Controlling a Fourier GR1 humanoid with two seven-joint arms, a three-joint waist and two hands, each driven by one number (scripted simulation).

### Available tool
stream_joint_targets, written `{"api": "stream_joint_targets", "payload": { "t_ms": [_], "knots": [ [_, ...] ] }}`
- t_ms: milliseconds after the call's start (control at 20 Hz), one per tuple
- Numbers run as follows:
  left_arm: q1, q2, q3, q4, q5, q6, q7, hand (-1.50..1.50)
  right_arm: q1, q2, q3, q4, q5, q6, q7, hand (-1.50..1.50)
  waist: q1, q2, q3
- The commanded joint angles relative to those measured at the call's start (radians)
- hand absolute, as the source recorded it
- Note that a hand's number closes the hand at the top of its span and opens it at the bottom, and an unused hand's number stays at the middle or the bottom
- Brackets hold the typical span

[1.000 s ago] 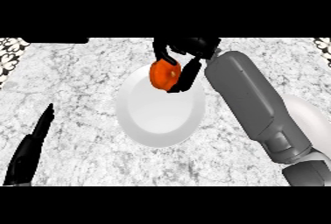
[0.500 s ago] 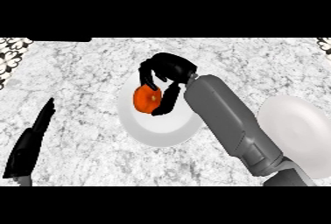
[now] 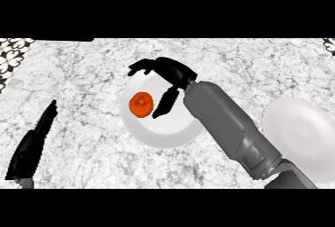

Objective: Pick the squash from the plate and place it in the plate

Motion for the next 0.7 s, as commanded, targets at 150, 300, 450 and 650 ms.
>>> {"api": "stream_joint_targets", "payload": {
  "t_ms": [150, 300, 450, 650],
  "knots": [
    [0.036, 0.024, 0.029, -0.018, 0.018, -0.022, -0.013, 0.00, -0.013, -0.016, -0.192, 0.077, -0.152, -0.073, -0.047, -1.50, -0.004, 0.002, 0.001],
    [-0.021, 0.012, 0.030, 0.021, 0.009, -0.010, 0.000, 0.00, -0.074, -0.049, -0.254, 0.085, -0.193, -0.034, 0.028, -1.50, -0.022, -0.002, 0.000],
    [-0.007, -0.007, 0.005, -0.028, 0.000, -0.006, 0.019, 0.00, -0.084, -0.103, -0.356, 0.175, -0.277, 0.030, -0.038, -1.50, 0.000, 0.007, 0.001],
    [-0.026, -0.012, 0.019, 0.011, -0.005, 0.010, 0.006, 0.00, -0.079, -0.218, -0.428, 0.236, -0.335, 0.177, -0.126, -1.50, 0.005, 0.013, 0.001]
  ]
}}
